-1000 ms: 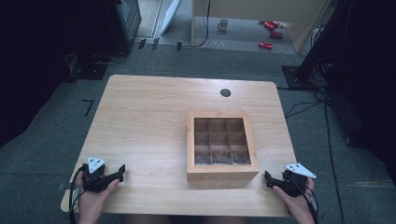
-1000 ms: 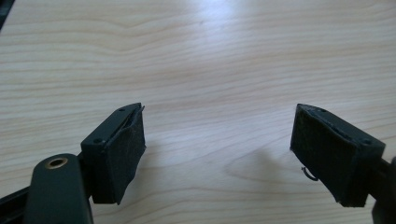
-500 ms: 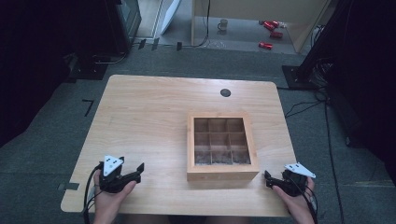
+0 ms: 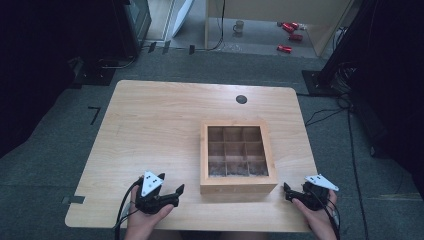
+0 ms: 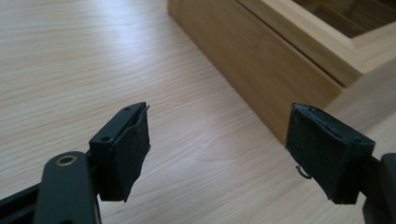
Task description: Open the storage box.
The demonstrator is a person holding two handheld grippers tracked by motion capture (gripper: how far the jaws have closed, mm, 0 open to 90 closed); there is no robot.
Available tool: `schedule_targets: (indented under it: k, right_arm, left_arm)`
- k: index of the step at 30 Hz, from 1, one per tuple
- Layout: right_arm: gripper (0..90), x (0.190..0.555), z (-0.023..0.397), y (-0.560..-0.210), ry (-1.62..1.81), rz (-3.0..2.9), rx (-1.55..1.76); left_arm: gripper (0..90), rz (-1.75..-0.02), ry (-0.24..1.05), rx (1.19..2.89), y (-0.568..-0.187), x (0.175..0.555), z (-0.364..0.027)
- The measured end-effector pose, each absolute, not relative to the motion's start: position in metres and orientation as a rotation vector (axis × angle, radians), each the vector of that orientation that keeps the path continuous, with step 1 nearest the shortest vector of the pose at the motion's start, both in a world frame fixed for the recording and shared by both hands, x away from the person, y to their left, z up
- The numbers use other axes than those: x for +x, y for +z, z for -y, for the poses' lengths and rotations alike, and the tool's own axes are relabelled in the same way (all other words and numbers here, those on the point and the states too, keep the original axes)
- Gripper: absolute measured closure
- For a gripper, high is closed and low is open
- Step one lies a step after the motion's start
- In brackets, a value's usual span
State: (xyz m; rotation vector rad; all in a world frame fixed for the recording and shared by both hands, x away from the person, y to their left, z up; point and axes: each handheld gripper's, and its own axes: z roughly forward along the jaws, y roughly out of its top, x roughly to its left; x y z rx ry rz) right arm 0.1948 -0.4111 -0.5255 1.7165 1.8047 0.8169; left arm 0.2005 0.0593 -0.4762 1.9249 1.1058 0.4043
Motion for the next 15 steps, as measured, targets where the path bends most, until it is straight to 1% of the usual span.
schedule_targets:
  k: [6,15]
  right_arm:
    - [7.6,0.192,0.414,-0.524,0.836,-1.809,1.729]
    - [7.7,0.188,0.413,-0.514,0.873,-1.811,1.699]
  left_arm:
    - [22.9,-1.036,0.371,1.953,-0.478,0.194,-0.038]
    - [24.4,-0.98,0.332,1.972,-0.482,0.189,-0.02]
